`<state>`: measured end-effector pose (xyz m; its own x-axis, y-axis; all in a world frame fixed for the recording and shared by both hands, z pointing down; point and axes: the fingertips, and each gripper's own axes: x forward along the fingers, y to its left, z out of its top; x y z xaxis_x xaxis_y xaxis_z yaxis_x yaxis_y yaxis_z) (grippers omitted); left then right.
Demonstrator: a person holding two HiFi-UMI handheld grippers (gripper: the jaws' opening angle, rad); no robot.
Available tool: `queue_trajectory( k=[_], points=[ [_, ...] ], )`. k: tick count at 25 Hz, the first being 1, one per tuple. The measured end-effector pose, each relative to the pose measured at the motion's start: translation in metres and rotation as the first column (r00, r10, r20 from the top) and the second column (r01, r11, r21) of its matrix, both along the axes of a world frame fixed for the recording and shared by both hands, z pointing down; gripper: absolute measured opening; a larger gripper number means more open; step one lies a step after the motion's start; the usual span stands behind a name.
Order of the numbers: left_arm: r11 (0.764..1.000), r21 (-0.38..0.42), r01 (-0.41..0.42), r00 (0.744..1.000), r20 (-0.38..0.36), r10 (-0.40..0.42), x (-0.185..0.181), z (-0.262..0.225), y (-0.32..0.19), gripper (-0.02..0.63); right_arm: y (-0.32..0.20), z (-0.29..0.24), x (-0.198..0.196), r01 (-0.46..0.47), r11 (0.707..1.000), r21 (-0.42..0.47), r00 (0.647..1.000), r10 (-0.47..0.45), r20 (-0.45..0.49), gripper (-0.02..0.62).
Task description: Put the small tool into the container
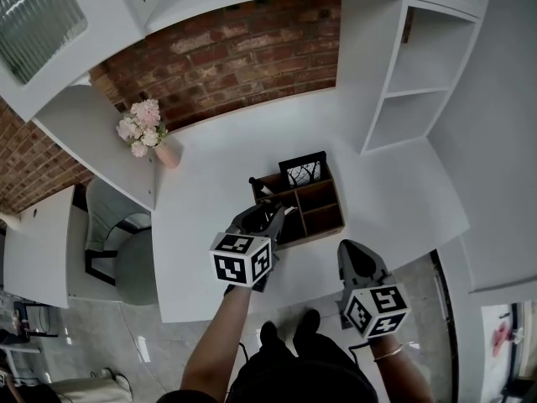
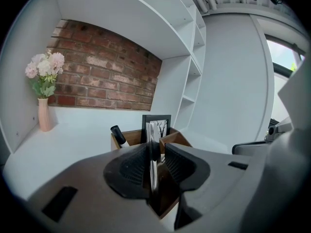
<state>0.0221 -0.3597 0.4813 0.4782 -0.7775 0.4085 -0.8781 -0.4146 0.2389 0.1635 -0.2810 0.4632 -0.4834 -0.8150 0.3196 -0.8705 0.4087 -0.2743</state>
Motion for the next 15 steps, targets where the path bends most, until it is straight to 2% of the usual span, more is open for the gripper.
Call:
queue_trajectory(
  k=[15],
  points=[
    [0.997, -0.034, 0.069, 0.998, 0.013, -0.069, -0.026, 0.011, 0.019, 0.11, 0.006, -0.004, -0.011, 0.019, 1.0, 0.015, 1.0, -0.019, -0.007, 0.005]
  ],
)
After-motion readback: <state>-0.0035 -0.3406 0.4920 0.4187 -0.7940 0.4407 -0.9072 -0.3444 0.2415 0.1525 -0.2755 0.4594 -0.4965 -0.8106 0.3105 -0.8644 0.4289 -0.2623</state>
